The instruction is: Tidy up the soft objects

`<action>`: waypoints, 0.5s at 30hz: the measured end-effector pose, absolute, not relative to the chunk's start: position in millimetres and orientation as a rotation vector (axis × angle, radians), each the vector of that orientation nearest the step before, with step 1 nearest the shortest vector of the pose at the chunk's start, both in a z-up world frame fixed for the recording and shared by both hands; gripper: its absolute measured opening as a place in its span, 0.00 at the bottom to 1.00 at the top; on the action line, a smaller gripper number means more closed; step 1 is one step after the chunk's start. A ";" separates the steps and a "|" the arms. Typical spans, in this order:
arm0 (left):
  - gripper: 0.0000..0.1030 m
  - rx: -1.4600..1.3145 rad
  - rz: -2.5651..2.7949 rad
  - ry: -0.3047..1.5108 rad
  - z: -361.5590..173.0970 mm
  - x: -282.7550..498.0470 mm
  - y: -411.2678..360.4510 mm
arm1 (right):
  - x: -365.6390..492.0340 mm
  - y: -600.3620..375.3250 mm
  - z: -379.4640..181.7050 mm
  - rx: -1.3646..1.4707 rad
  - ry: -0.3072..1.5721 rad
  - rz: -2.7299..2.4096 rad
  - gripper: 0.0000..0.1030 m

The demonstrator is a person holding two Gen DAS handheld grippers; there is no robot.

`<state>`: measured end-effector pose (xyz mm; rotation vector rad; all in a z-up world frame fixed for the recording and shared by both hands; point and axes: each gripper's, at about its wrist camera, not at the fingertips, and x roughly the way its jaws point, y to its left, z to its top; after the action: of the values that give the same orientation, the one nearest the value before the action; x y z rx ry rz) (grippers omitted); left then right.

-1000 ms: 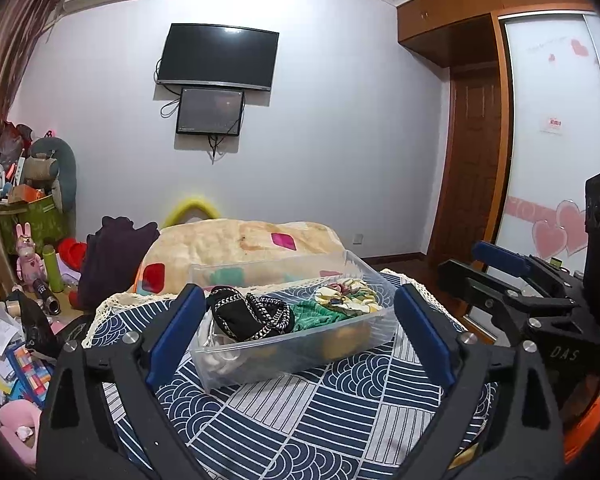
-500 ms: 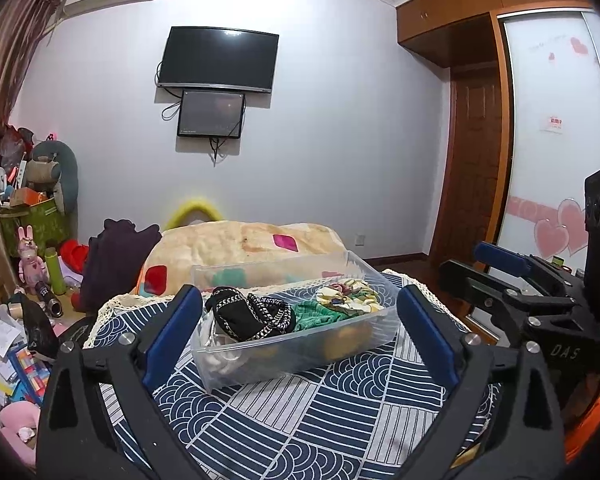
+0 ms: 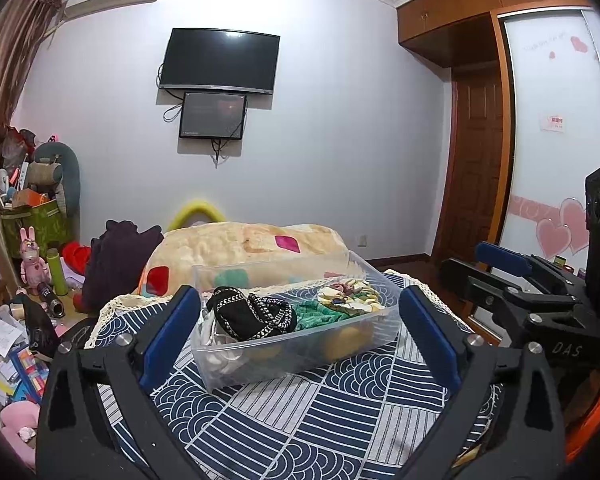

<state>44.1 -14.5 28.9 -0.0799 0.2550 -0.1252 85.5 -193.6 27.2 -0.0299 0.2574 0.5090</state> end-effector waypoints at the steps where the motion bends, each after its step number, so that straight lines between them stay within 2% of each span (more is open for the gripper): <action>1: 0.99 -0.081 -0.125 0.256 28.4 44.5 -14.3 | 85.6 -193.5 27.4 -0.030 0.257 0.509 0.88; 15: 0.99 -0.083 -0.131 0.266 24.1 45.6 -14.2 | 85.9 -193.5 27.7 -0.030 0.259 0.509 0.89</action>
<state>45.6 -14.2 24.1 -0.0826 0.2656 -0.1313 85.9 -193.5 27.7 -0.0301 0.2588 0.5091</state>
